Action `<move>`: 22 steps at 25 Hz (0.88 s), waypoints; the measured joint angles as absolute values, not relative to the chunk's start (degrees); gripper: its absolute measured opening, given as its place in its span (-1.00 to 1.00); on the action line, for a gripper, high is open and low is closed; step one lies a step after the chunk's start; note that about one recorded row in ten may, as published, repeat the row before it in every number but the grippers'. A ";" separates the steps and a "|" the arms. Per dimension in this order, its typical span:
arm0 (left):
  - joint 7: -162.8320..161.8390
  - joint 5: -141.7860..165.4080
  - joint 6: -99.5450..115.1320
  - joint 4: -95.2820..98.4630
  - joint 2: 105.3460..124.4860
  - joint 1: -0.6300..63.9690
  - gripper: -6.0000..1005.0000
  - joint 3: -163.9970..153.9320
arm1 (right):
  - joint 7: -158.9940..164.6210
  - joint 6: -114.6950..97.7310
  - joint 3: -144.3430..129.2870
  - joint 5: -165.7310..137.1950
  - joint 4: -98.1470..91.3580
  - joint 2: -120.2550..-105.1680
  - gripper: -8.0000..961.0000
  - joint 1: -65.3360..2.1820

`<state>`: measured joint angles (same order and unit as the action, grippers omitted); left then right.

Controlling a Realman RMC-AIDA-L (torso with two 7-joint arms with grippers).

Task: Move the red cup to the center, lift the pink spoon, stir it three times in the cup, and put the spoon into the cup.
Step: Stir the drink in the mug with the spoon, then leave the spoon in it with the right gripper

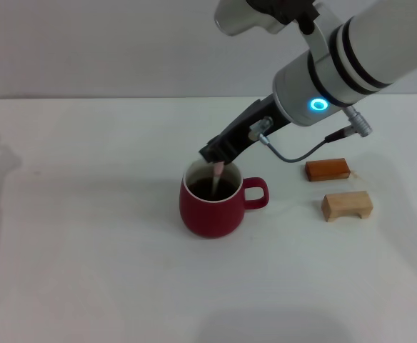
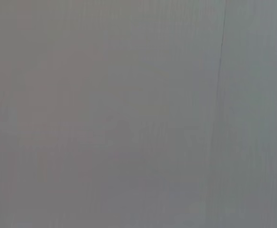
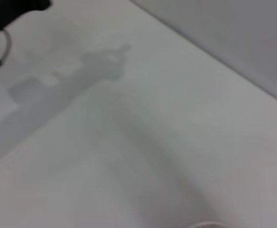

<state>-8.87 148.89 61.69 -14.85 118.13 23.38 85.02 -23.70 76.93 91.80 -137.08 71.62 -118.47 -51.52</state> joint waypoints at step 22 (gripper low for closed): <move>-8.94 148.89 62.04 -15.38 118.30 22.96 -0.99 85.07 | -24.17 74.44 90.75 -142.51 68.20 -118.52 -0.71 -53.98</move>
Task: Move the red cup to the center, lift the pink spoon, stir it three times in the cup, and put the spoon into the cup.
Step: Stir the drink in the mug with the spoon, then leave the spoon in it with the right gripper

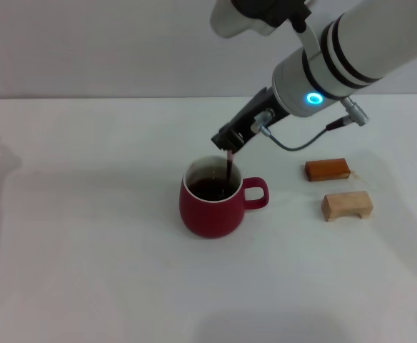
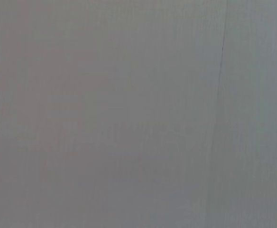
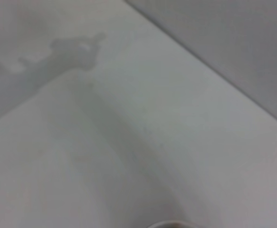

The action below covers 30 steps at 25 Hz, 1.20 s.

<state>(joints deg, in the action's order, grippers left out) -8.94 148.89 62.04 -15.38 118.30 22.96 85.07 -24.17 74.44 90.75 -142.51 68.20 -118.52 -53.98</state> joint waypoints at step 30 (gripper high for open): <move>-9.93 148.89 62.58 -15.22 118.21 22.67 -0.99 85.07 | -24.43 75.56 91.18 -143.52 64.25 -118.42 -0.71 -56.74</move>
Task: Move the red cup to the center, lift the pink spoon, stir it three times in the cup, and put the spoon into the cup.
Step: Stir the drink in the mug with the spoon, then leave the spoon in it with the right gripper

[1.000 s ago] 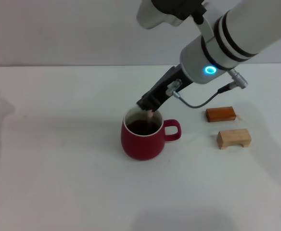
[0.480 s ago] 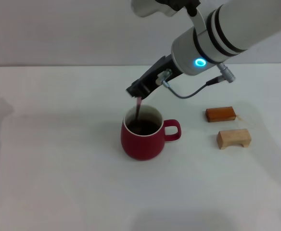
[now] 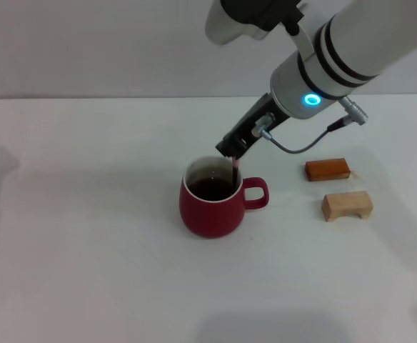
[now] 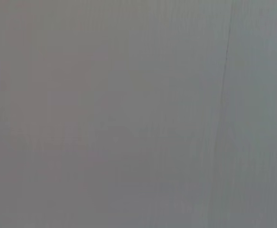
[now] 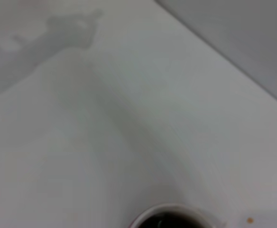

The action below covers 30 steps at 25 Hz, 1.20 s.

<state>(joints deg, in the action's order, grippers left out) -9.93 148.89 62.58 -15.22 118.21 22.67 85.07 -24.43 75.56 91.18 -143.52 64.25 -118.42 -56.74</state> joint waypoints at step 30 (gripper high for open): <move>-10.47 148.88 62.57 -15.43 118.30 22.68 -0.99 84.96 | -26.20 76.61 91.20 -137.84 63.51 -118.43 -0.71 -56.81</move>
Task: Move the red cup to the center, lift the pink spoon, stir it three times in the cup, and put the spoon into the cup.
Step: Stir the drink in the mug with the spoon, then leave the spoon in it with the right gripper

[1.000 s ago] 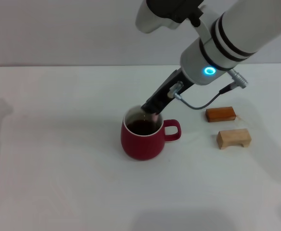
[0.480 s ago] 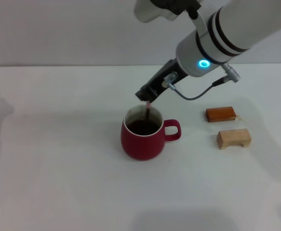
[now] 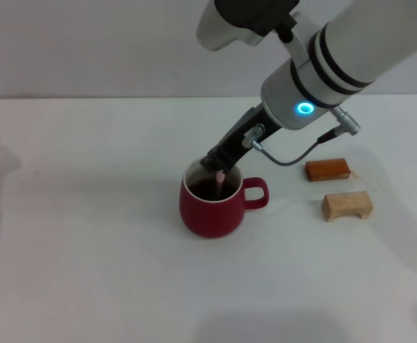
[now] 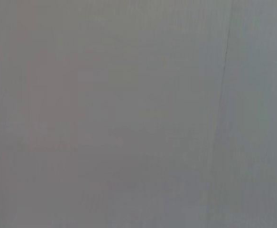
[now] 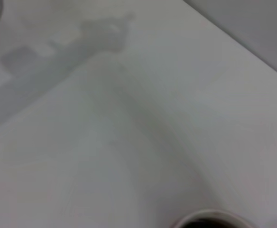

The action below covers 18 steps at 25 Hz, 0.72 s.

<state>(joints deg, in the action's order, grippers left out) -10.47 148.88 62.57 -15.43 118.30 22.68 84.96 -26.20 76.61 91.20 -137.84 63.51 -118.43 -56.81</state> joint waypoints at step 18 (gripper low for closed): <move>-10.46 148.89 62.57 -15.47 118.21 23.01 -0.99 84.99 | -26.96 74.54 90.93 -137.04 62.62 -118.43 -0.71 -56.91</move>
<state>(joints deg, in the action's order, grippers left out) -10.46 148.89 62.57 -15.47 118.21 23.00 84.99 -26.96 74.54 90.93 -137.04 62.62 -118.43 -56.91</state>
